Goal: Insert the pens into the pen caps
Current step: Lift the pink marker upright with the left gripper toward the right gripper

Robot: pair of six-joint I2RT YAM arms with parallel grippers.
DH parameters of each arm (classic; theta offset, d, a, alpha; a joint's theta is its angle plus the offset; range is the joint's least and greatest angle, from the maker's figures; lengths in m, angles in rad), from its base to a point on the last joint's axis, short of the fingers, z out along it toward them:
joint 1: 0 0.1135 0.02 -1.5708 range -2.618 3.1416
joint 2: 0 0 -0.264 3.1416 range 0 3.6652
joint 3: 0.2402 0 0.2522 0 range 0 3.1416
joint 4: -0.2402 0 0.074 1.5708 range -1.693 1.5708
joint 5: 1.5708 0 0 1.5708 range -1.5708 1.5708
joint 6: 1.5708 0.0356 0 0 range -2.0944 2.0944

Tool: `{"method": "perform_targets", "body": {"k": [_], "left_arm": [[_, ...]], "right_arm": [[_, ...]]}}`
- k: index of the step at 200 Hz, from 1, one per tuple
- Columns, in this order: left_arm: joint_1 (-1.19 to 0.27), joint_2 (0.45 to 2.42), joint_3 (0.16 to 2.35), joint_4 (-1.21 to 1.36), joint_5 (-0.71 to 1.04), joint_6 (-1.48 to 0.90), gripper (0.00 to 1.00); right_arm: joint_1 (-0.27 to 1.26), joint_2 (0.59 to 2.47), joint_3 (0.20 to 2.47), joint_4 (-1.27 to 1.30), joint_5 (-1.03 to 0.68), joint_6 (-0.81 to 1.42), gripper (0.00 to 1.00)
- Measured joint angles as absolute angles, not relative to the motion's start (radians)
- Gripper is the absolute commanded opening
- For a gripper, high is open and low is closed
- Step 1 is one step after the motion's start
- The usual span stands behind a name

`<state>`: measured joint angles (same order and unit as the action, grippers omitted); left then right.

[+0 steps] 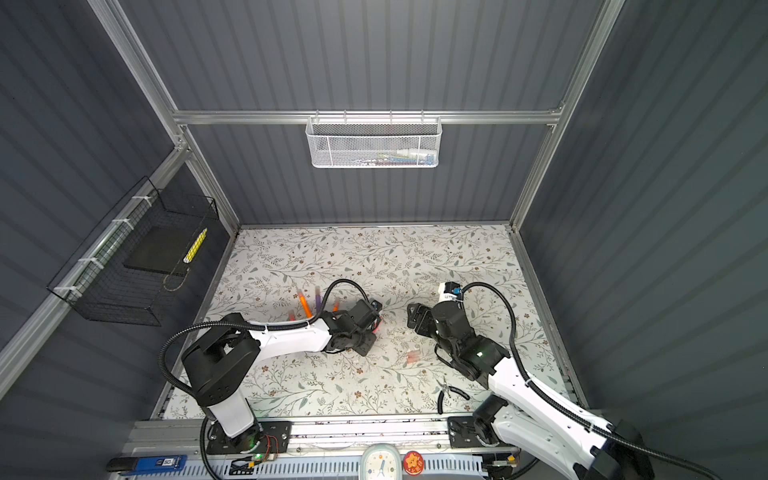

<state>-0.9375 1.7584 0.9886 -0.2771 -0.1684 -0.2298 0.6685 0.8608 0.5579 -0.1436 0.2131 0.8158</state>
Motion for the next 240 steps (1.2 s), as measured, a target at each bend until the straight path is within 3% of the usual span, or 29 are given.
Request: {"method": "perform_targets", "body": {"k": [61, 97, 136, 240], "left_arm": [[-0.937, 1.740, 1.166, -0.204, -0.174, -0.263, 0.00], [-0.937, 1.649, 0.982, 0.085, -0.237, -0.248, 0.00], [-0.937, 1.660, 0.831, 0.231, -0.200, -0.211, 0.00], [-0.944, 1.542, 0.744, 0.427, -0.074, -0.191, 0.00]], "right_arm": [[0.668, 0.716, 0.492, -0.115, 0.260, 0.847, 0.83], [0.668, 0.664, 0.448, -0.080, 0.261, 0.856, 0.84], [0.678, 0.727, 0.443, 0.020, 0.160, 0.851, 0.84], [0.750, 0.888, 0.445, 0.107, 0.112, 0.830, 0.79]]}}
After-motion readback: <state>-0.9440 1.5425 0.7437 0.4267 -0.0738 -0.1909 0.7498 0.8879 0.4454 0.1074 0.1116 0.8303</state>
